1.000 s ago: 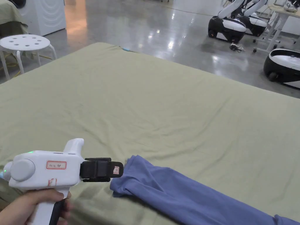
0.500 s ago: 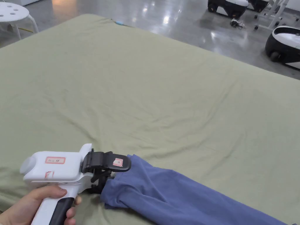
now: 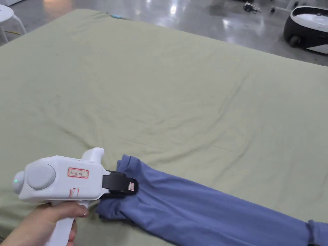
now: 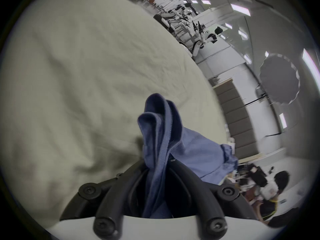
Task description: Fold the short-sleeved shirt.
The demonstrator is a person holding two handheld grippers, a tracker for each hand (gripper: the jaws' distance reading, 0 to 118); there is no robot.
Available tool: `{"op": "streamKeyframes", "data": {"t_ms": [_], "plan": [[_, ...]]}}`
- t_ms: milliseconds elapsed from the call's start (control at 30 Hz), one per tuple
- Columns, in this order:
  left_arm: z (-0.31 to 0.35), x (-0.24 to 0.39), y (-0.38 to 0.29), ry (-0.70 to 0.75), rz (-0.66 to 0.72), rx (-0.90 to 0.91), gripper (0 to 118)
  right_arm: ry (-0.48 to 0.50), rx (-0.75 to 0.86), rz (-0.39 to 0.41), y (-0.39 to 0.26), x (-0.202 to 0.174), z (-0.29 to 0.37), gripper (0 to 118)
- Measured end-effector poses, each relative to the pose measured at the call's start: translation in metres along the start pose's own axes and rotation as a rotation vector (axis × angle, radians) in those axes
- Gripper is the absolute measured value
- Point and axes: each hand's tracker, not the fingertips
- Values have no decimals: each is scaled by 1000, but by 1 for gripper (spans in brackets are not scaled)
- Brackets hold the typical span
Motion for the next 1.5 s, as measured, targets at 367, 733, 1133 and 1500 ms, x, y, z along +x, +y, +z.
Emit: {"op": "streamKeyframes", "data": {"t_ms": [367,733,1133,1500], "plan": [[76,62,15,309,-93,98,6,-59,140,4,-14,24,55,0],[-78,205,-63,259,-241,22,6,-137,269,70,-27,42,97,0],[-31,220,-94,302,-466,283,75,-166,398,94,-44,69,108,0],[-74,174,-89,237,-305,161,20,-142,451,114,-46,58,106,0]]}}
